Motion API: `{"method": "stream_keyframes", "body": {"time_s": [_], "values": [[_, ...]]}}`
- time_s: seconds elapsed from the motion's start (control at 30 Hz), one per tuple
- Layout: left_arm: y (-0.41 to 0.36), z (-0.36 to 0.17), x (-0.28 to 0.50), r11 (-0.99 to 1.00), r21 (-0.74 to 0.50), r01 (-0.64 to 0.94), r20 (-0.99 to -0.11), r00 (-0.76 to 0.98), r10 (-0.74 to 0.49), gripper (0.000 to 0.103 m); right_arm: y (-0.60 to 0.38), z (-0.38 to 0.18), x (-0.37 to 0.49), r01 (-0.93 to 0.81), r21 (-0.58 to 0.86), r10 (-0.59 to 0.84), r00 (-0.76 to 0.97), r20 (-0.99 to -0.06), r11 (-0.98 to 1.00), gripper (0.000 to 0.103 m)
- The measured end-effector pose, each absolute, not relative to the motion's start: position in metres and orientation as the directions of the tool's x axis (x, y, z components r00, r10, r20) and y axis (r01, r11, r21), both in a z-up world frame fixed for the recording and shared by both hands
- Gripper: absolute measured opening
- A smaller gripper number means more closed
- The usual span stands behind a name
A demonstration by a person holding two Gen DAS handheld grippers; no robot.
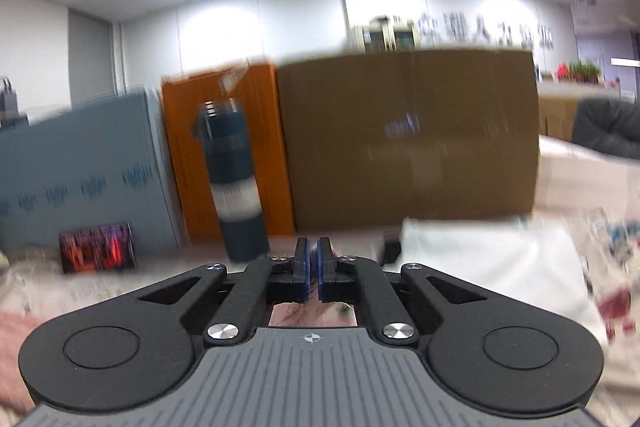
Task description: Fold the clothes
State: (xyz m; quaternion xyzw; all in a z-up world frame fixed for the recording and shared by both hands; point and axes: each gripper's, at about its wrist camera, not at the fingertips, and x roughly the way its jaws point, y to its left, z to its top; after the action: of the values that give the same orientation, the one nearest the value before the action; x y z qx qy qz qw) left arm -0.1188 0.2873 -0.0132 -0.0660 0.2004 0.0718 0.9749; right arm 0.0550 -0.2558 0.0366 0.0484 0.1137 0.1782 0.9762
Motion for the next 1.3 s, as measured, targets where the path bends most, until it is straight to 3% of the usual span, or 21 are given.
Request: {"method": "stream_keyframes", "body": {"time_s": [0.13, 0.5, 0.63, 0.7, 0.77, 1.03, 1.2, 1.3], "values": [[0.289, -0.014, -0.119, 0.98, -0.106, -0.169, -0.401, 0.909, 0.114, 0.092, -0.239, 0.048, 0.067, -0.325, 0.098, 0.338, 0.922, -0.188, 0.941, 0.003], [0.289, -0.013, -0.119, 0.98, -0.109, -0.167, -0.403, 0.909, 0.11, 0.092, -0.246, -0.02, 0.1, -0.186, -0.017, 0.16, 0.885, -0.438, 0.982, 0.003], [0.288, -0.013, -0.119, 0.979, -0.112, -0.171, -0.404, 0.908, 0.113, 0.092, -0.26, -0.017, 0.097, -0.149, 0.056, 0.159, 0.882, -0.444, 0.987, 0.006], [0.288, -0.013, -0.119, 0.979, -0.113, -0.172, -0.404, 0.908, 0.113, 0.092, -0.267, -0.014, 0.091, -0.141, 0.116, 0.178, 0.882, -0.437, 0.983, 0.013], [0.288, -0.013, -0.119, 0.979, -0.113, -0.171, -0.403, 0.908, 0.113, 0.092, -0.272, -0.012, 0.085, -0.137, 0.17, 0.199, 0.88, -0.432, 0.976, 0.029], [0.287, -0.012, -0.121, 0.979, -0.109, -0.17, -0.393, 0.912, 0.115, 0.096, -0.301, -0.015, 0.07, -0.117, 0.386, 0.298, 0.842, -0.451, 0.915, 0.032], [0.288, -0.012, -0.122, 0.979, -0.11, -0.17, -0.391, 0.913, 0.115, 0.096, -0.311, -0.019, 0.071, -0.127, 0.467, 0.352, 0.829, -0.434, 0.875, 0.038], [0.288, -0.012, -0.121, 0.979, -0.112, -0.171, -0.391, 0.913, 0.115, 0.096, -0.316, -0.022, 0.071, -0.138, 0.534, 0.398, 0.822, -0.408, 0.834, 0.047]]}}
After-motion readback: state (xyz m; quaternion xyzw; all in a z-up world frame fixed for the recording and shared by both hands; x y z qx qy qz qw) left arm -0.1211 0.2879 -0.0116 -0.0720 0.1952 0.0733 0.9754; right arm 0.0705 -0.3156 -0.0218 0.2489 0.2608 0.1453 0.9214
